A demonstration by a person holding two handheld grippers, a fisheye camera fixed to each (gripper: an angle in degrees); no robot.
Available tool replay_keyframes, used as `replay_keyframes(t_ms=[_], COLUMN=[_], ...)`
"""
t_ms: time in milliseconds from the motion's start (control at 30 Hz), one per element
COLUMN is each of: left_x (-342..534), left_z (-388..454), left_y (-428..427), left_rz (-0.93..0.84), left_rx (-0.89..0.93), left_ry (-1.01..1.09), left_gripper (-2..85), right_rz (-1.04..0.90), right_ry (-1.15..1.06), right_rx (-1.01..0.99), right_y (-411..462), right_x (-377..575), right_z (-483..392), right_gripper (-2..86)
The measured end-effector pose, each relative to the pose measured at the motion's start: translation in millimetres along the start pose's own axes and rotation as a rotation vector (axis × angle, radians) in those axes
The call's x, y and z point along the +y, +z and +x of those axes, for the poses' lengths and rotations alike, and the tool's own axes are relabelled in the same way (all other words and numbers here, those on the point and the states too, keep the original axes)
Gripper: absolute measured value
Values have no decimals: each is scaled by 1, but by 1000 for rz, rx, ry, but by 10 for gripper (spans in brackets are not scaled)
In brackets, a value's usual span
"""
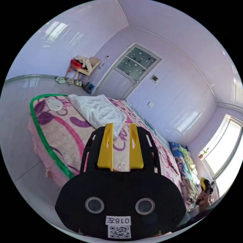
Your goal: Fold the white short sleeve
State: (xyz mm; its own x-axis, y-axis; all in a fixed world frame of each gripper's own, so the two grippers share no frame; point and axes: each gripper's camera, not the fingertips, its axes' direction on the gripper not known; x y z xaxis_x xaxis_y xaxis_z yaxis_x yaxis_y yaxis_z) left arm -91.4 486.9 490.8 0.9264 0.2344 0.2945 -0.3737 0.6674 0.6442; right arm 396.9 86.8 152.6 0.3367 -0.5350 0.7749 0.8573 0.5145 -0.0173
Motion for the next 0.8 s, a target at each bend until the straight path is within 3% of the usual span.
replay_keyframes(t_ms=[200, 400, 533, 600, 700, 800], left_x=[-81, -138, -151, -149, -145, -106], left_z=[-110, -120, -103, -76, -23, 84], left_y=[33, 102, 159, 157, 149, 138], left_rz=[51, -135, -392, -331, -232, -177], left_rx=[-322, -515, -582, -529, -304, -80], left_ry=[-191, -62, 80, 187, 272, 539], left_gripper=[123, 126, 37, 17, 5, 3], right_rz=[-81, -108, -112, -117, -128, -122], right_ry=[-15, 33, 45, 43, 23, 11], right_rx=[82, 226, 283, 282, 256, 216], right_y=[-2, -20, -19, -14, -1, 11], right_x=[18, 40, 50, 51, 52, 53], right_z=[-34, -47, -52, -53, -54, -53], right_gripper=[-4, -4, -4, -4, -3, -3])
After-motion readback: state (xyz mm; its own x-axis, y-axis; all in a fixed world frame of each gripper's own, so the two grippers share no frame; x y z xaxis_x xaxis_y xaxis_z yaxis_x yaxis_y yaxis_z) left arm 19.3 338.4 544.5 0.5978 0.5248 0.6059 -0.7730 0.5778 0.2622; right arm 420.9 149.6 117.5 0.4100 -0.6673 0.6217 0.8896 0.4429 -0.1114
